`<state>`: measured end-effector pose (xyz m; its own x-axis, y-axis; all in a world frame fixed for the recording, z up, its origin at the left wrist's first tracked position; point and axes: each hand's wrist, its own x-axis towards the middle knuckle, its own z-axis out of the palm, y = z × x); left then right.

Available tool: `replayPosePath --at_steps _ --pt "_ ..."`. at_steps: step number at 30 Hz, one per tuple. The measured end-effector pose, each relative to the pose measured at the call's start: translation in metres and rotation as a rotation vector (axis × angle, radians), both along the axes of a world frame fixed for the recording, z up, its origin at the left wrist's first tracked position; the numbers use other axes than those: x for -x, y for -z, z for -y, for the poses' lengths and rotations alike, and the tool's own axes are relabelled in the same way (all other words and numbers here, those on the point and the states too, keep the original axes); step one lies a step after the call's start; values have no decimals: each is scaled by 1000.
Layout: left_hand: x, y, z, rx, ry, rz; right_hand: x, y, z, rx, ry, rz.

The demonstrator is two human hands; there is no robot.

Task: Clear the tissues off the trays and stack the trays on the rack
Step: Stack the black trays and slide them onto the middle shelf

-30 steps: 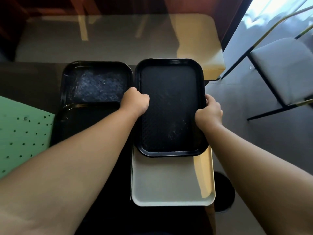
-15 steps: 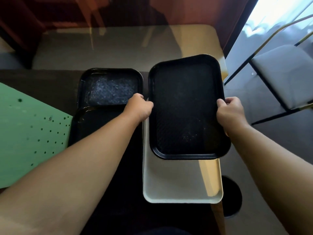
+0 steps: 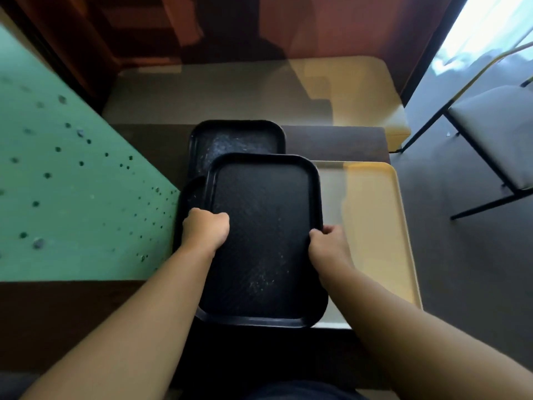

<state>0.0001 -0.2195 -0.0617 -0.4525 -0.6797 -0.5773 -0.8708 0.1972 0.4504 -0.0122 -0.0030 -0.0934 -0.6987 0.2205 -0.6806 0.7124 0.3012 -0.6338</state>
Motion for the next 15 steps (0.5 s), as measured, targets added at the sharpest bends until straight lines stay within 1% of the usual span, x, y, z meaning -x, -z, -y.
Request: replayPosePath --at_steps 4,7,10,15 --pt "-30 -2 26 78 16 67 -31 10 37 -27 -32 58" --pt "-44 3 35 106 82 128 -43 14 54 -65 -27 41" --pt "-51 9 40 74 96 118 -47 14 62 -122 -41 45" --pt "-57 15 49 -18 35 142 -48 9 69 -162 -149 92"
